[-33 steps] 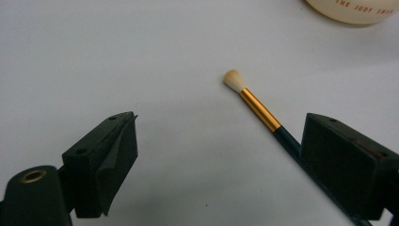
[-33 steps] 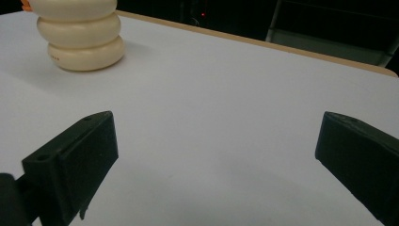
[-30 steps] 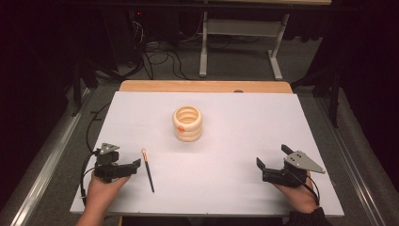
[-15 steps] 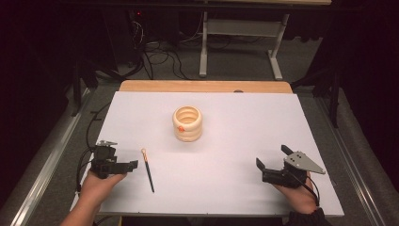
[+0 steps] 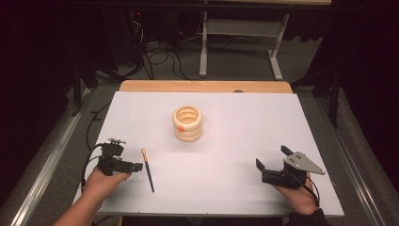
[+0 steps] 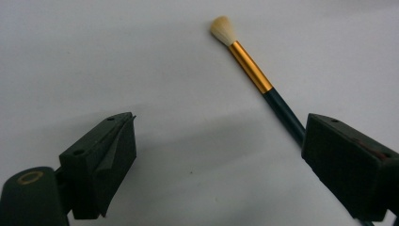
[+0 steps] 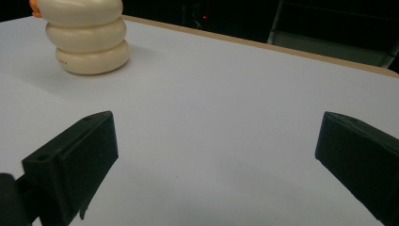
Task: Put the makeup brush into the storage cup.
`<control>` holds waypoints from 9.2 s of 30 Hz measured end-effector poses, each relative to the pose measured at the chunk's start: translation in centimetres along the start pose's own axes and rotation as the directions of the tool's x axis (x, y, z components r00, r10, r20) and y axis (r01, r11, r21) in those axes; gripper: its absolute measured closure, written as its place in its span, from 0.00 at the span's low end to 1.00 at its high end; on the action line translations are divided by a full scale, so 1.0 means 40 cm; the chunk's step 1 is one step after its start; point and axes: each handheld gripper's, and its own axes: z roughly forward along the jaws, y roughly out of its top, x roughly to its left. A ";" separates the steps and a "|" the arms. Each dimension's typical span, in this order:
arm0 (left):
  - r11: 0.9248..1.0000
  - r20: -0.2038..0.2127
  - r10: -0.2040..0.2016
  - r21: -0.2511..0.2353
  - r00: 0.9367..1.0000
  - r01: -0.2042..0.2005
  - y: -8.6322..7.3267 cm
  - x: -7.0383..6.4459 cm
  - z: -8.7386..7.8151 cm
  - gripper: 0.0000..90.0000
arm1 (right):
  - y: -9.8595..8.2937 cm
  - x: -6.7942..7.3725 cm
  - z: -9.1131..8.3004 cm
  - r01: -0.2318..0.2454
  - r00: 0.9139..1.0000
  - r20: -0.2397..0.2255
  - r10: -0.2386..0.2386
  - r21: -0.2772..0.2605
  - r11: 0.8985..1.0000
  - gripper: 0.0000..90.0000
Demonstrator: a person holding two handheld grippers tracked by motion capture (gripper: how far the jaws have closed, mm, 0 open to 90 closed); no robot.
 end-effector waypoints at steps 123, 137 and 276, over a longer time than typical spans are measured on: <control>0.958 -0.093 0.124 0.269 0.988 -0.094 0.119 -0.095 0.068 0.89 | 0.005 0.009 -0.001 -0.004 1.000 -0.005 0.004 -0.005 1.000 0.01; 0.953 -0.091 0.155 0.277 0.984 -0.125 0.121 -0.096 0.070 0.90 | 0.006 0.012 0.001 0.004 1.000 -0.003 -0.004 -0.009 1.000 0.01; 0.655 0.012 0.211 -0.744 0.977 -0.133 -0.019 -0.039 -0.062 0.93 | 0.002 0.030 0.011 0.040 0.999 -0.008 -0.040 -0.015 0.999 0.01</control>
